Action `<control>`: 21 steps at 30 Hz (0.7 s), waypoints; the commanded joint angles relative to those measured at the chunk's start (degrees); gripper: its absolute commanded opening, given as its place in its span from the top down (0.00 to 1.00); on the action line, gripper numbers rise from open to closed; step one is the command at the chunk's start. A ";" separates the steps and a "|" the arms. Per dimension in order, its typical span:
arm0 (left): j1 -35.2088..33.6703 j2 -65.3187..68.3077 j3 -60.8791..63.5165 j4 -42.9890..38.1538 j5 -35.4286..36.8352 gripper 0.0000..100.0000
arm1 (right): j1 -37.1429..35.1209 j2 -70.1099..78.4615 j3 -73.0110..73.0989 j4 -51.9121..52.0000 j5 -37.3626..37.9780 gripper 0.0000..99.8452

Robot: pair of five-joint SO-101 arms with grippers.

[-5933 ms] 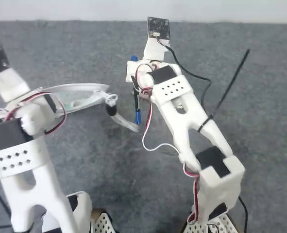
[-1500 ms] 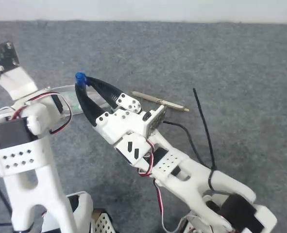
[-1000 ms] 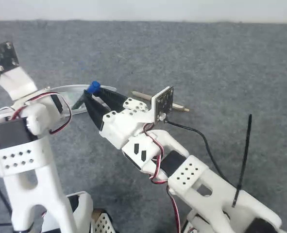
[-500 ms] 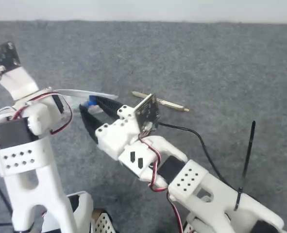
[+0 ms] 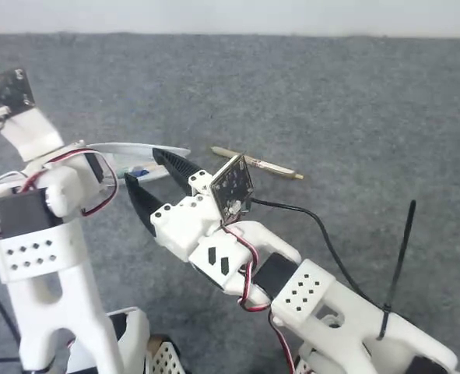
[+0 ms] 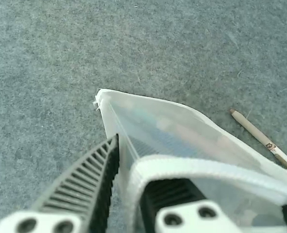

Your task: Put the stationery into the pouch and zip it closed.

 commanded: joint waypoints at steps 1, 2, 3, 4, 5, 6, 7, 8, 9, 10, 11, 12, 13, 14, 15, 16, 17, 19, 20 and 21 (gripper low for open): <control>-0.18 0.00 -0.48 -2.64 0.53 0.99 | 4.70 -2.42 -5.63 8.84 0.44 0.80; -0.18 0.00 -0.48 -2.64 0.53 0.99 | 5.85 -2.95 -7.21 11.65 0.44 0.80; -0.18 0.00 -0.48 -2.64 0.53 0.99 | 7.08 -3.47 -8.53 14.46 0.44 0.80; -0.18 0.00 -0.48 -2.64 0.53 0.99 | 8.48 -4.00 -9.76 17.10 0.44 0.80; -0.18 0.00 -0.48 -2.64 0.44 0.99 | 9.71 -4.44 -10.90 19.47 0.53 0.80; -0.26 0.00 -0.48 -2.64 0.44 0.99 | 10.77 -4.53 -12.13 21.49 0.62 0.80; -0.26 0.00 -0.48 -2.64 0.44 0.99 | 11.74 -4.70 -13.27 23.16 0.70 0.80; -0.53 0.00 -0.48 -2.64 0.44 0.99 | 12.62 -4.79 -14.24 24.75 0.70 0.80; -1.49 0.00 -0.48 -2.64 0.44 0.99 | 13.49 -4.88 -15.03 25.98 0.70 0.80; -2.55 0.00 -0.57 -2.64 0.44 0.99 | 14.29 -4.88 -15.91 27.03 0.79 0.80; -3.60 0.00 -0.66 -2.64 0.44 0.99 | 14.99 -4.70 -16.79 27.82 0.79 0.80; -4.75 -0.09 -0.66 -2.64 0.44 0.99 | 15.78 -4.70 -17.58 28.79 0.79 0.81; -5.71 -0.09 -0.66 -2.64 0.44 0.99 | 16.57 -4.62 -18.29 29.58 1.41 0.81; -6.51 -0.09 -0.66 -2.81 0.44 0.99 | 17.45 -4.62 -18.99 30.46 2.99 0.81; -7.21 -0.09 -0.57 -3.16 0.44 0.99 | 18.15 -4.62 -19.60 31.52 4.48 0.81; -7.91 -0.09 -0.48 -3.43 0.53 0.99 | 18.95 -4.62 -20.31 32.48 5.63 0.81; -8.44 -0.09 -0.48 -3.43 0.53 0.99 | 19.47 -4.62 -20.92 33.36 6.42 0.81; -9.05 -0.09 -0.40 -3.43 0.53 0.99 | 20.62 -4.62 -22.24 34.95 7.21 0.81; -9.32 -0.09 -0.40 -3.43 0.53 0.99 | 21.23 -4.62 -22.86 35.74 7.21 0.81; -9.67 -0.09 -0.40 -3.43 0.53 0.99 | 21.85 -4.62 -23.47 36.44 7.21 0.81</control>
